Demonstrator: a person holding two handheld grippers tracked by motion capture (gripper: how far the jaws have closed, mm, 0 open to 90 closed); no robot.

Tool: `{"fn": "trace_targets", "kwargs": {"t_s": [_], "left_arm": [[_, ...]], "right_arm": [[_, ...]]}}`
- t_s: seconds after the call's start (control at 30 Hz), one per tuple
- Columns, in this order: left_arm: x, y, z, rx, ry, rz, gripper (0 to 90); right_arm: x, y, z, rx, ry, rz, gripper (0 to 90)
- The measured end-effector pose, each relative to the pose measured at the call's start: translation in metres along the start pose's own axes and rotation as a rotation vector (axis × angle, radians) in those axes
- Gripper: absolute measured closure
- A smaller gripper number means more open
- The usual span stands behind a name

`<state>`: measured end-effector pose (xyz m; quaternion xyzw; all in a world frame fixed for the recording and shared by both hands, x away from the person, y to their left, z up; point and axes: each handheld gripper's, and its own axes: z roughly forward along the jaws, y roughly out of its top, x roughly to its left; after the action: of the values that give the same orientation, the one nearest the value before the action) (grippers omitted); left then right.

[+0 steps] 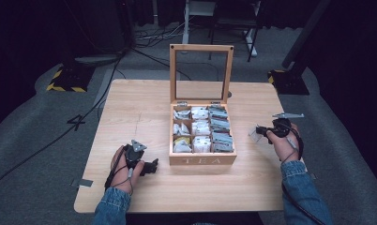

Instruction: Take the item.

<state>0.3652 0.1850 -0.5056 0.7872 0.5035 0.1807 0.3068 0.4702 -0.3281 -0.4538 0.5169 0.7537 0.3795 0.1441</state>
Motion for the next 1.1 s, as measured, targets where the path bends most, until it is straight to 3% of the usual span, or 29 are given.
{"fn": "trace_targets", "kwargs": {"t_s": [0.07, 0.23, 0.27, 0.3, 0.37, 0.47, 0.5, 0.57, 0.67, 0.83, 0.93, 1.03, 1.1], "left_arm": [[0.0, 0.0, 0.0, 0.0, 0.0, 0.0, 0.0], [0.0, 0.0, 0.0, 0.0, 0.0, 0.0, 0.0], [0.0, 0.0, 0.0, 0.0, 0.0, 0.0, 0.0], [0.0, 0.0, 0.0, 0.0, 0.0, 0.0, 0.0], [0.0, 0.0, 0.0, 0.0, 0.0, 0.0, 0.0], [0.0, 0.0, 0.0, 0.0, 0.0, 0.0, 0.0], [0.0, 0.0, 0.0, 0.0, 0.0, 0.0, 0.0], [0.0, 0.0, 0.0, 0.0, 0.0, 0.0, 0.0], [0.0, 0.0, 0.0, 0.0, 0.0, 0.0, 0.0], [0.0, 0.0, 0.0, 0.0, 0.0, 0.0, 0.0], [0.0, 0.0, 0.0, 0.0, 0.0, 0.0, 0.0], [0.0, 0.0, 0.0, 0.0, 0.0, 0.0, 0.0], [0.0, 0.0, 0.0, 0.0, 0.0, 0.0, 0.0]], "right_arm": [[-0.001, 0.0, 0.001, 0.004, 0.003, 0.008, 80.4], [-0.005, -0.004, 0.007, 0.004, 0.017, 0.029, 60.1], [-0.005, -0.004, 0.007, 0.004, 0.017, 0.029, 60.1], [-0.008, -0.005, 0.008, -0.002, 0.008, 0.028, 53.5], [-0.009, -0.005, 0.009, -0.004, -0.001, 0.03, 51.8], [-0.015, -0.007, 0.009, -0.007, -0.042, 0.029, 44.8], [-0.02, -0.008, 0.009, -0.012, -0.09, 0.025, 39.8], [-0.023, -0.009, 0.008, -0.019, -0.121, 0.017, 38.4], [-0.023, -0.008, 0.007, -0.028, -0.128, 0.018, 37.8], [-0.019, -0.006, 0.003, -0.049, -0.099, 0.004, 37.6], [-0.014, -0.004, -0.003, -0.074, -0.058, -0.011, 37.6], [-0.006, -0.002, -0.011, -0.096, -0.032, -0.02, 37.6], [0.008, -0.003, -0.02, -0.102, 0.0, -0.063, 37.7]]}}
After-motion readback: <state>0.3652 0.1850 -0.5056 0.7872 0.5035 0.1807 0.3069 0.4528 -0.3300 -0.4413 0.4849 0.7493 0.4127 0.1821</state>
